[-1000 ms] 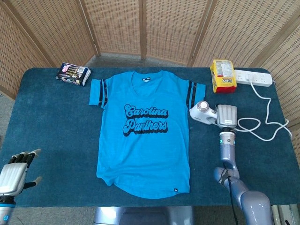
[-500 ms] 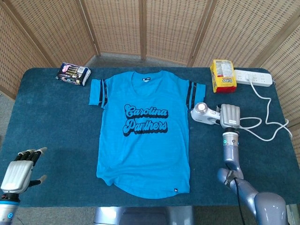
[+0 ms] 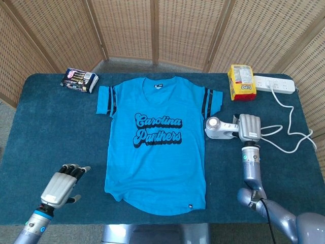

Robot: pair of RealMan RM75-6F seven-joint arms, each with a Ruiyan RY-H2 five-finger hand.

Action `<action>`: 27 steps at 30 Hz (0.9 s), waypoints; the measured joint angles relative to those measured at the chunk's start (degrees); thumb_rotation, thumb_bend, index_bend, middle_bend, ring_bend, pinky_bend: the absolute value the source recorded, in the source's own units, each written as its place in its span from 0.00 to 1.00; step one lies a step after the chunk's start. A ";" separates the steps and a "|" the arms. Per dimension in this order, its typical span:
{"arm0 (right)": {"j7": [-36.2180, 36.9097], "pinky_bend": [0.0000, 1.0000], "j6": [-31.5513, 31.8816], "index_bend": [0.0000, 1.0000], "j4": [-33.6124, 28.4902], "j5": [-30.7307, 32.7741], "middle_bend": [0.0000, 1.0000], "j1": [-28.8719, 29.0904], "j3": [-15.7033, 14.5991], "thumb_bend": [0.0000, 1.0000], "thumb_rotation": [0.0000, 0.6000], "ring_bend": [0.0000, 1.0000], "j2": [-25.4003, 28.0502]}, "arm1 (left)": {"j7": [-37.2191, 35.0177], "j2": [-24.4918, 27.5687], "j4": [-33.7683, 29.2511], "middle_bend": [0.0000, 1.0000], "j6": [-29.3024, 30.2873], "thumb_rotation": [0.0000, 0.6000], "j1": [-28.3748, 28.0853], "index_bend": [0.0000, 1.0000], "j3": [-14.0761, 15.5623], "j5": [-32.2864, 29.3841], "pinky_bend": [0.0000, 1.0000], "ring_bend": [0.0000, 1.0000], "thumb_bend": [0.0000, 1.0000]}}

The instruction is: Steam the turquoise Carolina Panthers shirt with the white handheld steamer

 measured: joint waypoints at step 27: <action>-2.73 0.74 4.36 0.72 -13.49 2.73 0.74 -3.23 -0.67 0.32 1.00 0.78 5.65 | 17.05 -20.14 7.05 0.48 -5.74 0.93 -6.67 0.52 -1.22 -2.17 0.31 0.32 0.29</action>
